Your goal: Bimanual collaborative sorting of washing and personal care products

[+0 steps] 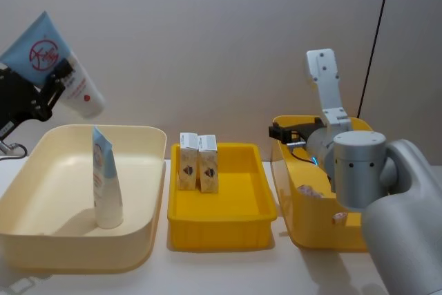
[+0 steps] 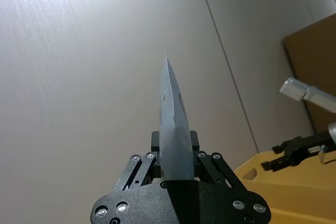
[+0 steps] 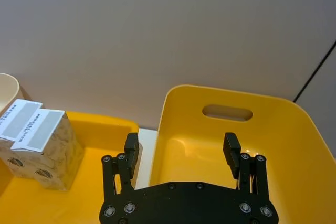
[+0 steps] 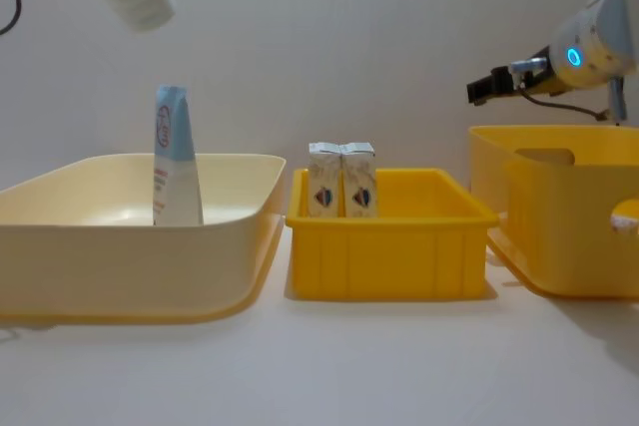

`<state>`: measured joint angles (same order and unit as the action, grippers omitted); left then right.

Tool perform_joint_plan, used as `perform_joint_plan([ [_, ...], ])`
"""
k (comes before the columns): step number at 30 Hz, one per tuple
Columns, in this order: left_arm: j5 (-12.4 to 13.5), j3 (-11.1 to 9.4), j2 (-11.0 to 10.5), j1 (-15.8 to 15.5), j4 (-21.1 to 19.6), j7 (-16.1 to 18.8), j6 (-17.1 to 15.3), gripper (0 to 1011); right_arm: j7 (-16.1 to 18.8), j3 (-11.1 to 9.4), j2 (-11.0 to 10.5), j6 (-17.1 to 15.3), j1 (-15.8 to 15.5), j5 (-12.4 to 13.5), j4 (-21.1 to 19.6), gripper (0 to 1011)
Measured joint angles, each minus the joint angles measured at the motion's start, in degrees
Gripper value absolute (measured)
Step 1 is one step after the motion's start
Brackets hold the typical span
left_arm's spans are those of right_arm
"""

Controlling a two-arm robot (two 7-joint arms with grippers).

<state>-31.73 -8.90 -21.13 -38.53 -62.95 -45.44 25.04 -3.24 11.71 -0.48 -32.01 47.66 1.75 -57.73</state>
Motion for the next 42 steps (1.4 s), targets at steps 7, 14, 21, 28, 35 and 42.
perform_joint_plan([
  [7, -3.5, 0.4, 0.1, 0.0, -0.7, -3.0, -0.4, 268, 2.6, 2.4, -0.9, 3.6, -0.2, -1.3, -0.2, 1001],
  [14, -6.5, 0.9, -0.1, 0.8, -1.2, -4.3, -1.5, 268, 6.5, 5.5, -2.3, 9.1, -0.8, -3.0, -1.3, 1001],
  [21, -8.0, 0.8, 0.0, 0.3, 0.6, -5.1, -2.2, 268, 10.0, 8.0, -3.5, 14.7, -1.3, -4.4, -2.3, 1001],
  [28, -8.9, 0.4, 0.0, -0.9, 4.0, -5.7, -2.5, 267, 13.3, 10.0, -4.5, 20.3, -1.4, -5.4, -2.5, 1001],
  [35, -9.1, 0.1, -0.1, -2.0, 7.4, -6.0, -2.5, 267, 16.8, 11.1, -5.0, 22.5, -1.1, -5.5, -2.3, 1001],
  [42, -9.2, 0.0, -0.2, -2.6, 10.3, -6.2, -2.3, 268, 21.8, 12.6, -6.0, 22.9, -0.4, -5.3, -2.5, 1001],
])
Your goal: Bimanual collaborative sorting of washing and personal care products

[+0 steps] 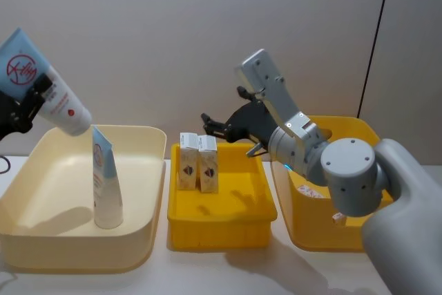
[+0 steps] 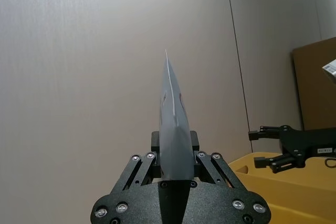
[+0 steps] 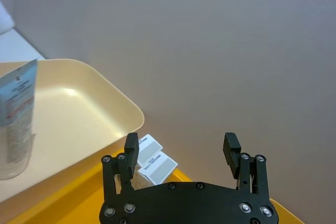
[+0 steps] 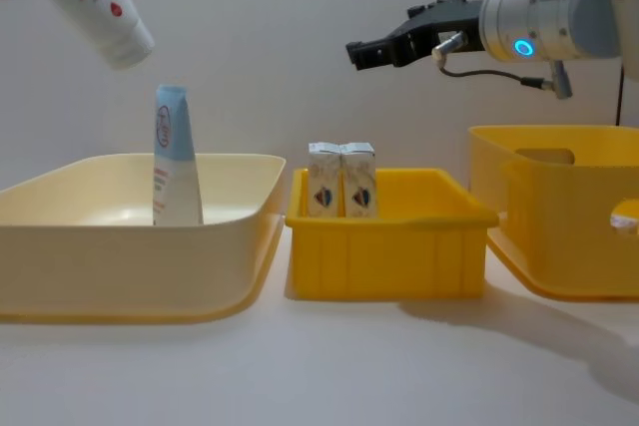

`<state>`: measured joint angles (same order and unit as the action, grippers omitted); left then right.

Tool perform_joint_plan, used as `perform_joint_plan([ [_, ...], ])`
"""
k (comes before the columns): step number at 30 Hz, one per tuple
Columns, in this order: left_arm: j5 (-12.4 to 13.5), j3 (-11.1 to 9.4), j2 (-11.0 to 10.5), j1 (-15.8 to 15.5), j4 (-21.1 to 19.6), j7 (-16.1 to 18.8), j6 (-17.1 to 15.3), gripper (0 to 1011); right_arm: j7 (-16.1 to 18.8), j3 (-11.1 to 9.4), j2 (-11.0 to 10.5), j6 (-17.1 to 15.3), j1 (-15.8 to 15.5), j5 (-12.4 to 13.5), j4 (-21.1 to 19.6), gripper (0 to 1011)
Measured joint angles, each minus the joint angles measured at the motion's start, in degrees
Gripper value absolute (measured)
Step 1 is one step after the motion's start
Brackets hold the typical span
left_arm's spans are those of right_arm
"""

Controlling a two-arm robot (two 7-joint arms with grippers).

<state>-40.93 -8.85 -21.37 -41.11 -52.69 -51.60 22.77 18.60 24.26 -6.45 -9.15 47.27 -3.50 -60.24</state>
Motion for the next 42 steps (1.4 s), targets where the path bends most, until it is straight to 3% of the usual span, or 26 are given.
perform_joint_plan([
  [12, -0.5, 0.5, -0.4, 0.1, 1.6, -0.7, 0.2, 267, 11.3, 2.9, -2.7, -1.6, 1.8, 2.0, -2.0, 1001],
  [21, -1.4, 0.3, -0.6, 0.4, -0.2, -2.0, -0.7, 268, 19.8, 4.1, -4.7, -4.8, 2.9, 4.8, -5.0, 1001],
  [30, -2.2, -1.0, -0.8, 1.1, -5.8, -3.5, -2.6, 268, 30.1, 4.5, -6.9, -10.4, 4.2, 9.7, -9.9, 1001],
  [37, -2.2, -2.2, -1.4, 1.8, -9.9, -3.7, -4.5, 267, 35.2, 4.1, -7.9, -14.5, 4.8, 13.1, -13.4, 1001],
  [42, -2.0, -3.0, -1.9, 2.5, -12.2, -3.2, -5.8, 268, 37.0, 3.9, -8.3, -16.2, 4.9, 14.6, -14.9, 1001],
])
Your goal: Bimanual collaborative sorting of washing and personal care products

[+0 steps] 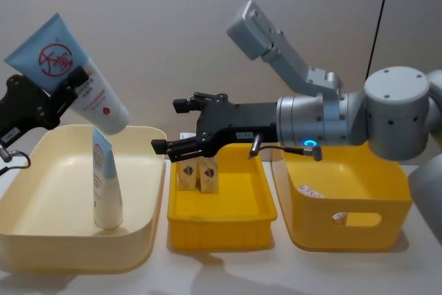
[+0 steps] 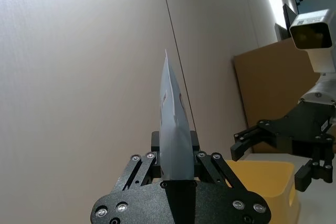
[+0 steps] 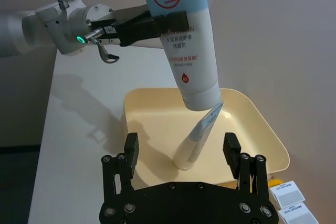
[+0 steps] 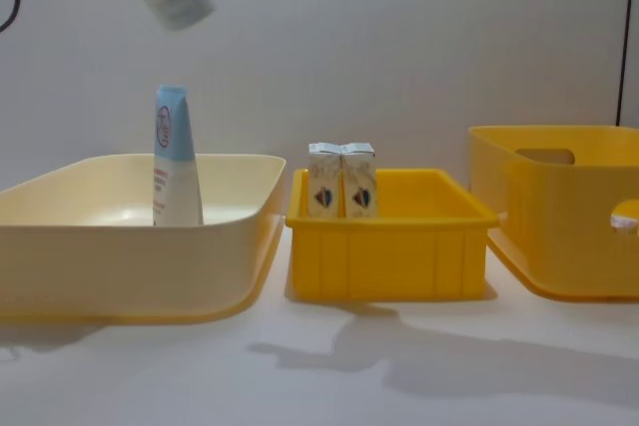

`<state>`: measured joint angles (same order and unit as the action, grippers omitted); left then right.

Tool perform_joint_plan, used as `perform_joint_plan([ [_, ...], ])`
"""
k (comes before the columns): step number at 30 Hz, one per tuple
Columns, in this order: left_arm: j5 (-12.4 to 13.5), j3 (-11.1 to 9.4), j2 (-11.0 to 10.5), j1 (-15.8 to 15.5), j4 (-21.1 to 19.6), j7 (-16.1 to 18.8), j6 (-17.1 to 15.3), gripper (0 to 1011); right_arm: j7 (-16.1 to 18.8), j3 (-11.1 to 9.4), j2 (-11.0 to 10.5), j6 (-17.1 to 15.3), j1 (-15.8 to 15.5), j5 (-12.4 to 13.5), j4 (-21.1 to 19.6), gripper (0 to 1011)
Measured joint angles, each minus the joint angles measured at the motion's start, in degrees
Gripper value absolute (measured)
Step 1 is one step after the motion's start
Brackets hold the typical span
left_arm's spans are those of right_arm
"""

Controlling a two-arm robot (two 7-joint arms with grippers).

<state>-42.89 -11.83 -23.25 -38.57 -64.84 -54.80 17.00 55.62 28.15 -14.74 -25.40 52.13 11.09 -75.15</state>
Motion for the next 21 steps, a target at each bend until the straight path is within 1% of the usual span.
perform_joint_plan([
  [5, 0.5, -0.7, -0.4, 0.4, -1.2, 1.0, -1.1, 267, 1.0, -0.1, -0.5, -1.0, 0.1, 0.8, -1.2, 1001],
  [13, 1.1, -1.4, -0.6, 0.5, -1.2, 2.0, -1.5, 268, 1.1, 0.1, -1.3, -1.2, 0.5, 0.8, -1.9, 1001],
  [21, 1.1, -2.0, -0.7, 0.3, -0.5, 2.1, -1.5, 268, 1.2, 1.3, -1.7, -0.9, 1.3, 0.3, -1.6, 1001],
])
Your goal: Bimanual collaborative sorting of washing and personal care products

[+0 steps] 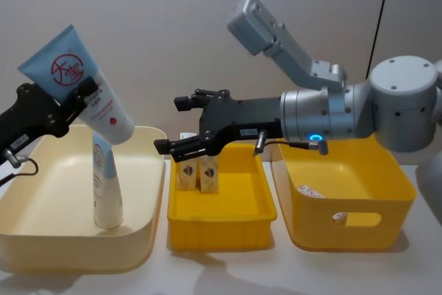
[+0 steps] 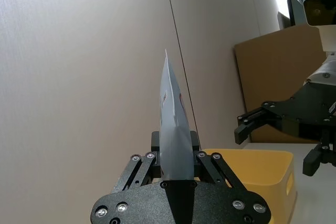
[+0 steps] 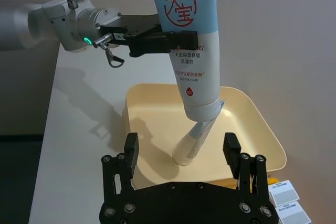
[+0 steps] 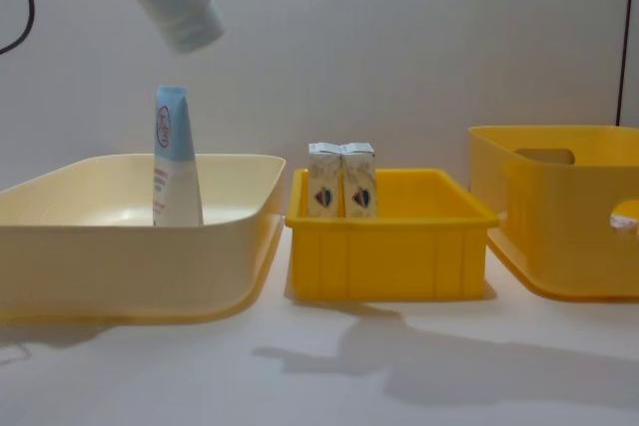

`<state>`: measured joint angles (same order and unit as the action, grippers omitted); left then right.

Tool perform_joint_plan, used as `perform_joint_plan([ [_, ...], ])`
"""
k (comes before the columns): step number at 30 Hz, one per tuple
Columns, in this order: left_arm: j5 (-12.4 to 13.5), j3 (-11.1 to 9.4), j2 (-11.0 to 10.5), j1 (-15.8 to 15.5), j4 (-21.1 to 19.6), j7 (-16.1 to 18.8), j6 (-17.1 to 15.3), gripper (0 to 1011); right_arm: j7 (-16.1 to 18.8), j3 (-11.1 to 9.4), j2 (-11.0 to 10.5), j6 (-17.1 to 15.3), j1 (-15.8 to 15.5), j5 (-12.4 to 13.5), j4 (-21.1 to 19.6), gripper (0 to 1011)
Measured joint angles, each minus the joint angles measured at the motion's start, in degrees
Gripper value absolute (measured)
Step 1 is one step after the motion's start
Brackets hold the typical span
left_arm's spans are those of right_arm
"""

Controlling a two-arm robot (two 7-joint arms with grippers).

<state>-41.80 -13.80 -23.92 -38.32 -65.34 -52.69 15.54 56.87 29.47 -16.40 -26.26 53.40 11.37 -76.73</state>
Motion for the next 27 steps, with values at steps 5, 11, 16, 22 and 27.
perform_joint_plan([
  [5, -0.2, -0.2, 0.0, -0.1, 0.2, -0.2, 0.2, 268, 0.0, 1.3, 0.4, 0.9, 0.9, -0.9, 1.1, 1001],
  [11, -0.6, -0.5, -0.3, 0.3, 0.0, -0.3, 0.2, 268, -1.4, 2.6, 1.1, 2.4, 2.0, -2.4, 2.8, 1001],
  [16, -0.9, -0.6, -0.5, 0.8, -0.6, -0.3, 0.2, 268, -3.2, 3.4, 1.7, 3.7, 3.0, -3.7, 4.1, 1001],
  [22, -1.4, -0.9, -0.7, 1.2, -0.9, -0.3, 0.1, 267, -5.6, 4.1, 2.7, 5.1, 4.3, -5.2, 6.2, 1001],
  [27, -1.7, -1.1, -0.8, 1.2, -0.7, -0.4, 0.1, 267, -6.2, 4.8, 3.3, 5.8, 5.2, -5.6, 7.6, 1001],
])
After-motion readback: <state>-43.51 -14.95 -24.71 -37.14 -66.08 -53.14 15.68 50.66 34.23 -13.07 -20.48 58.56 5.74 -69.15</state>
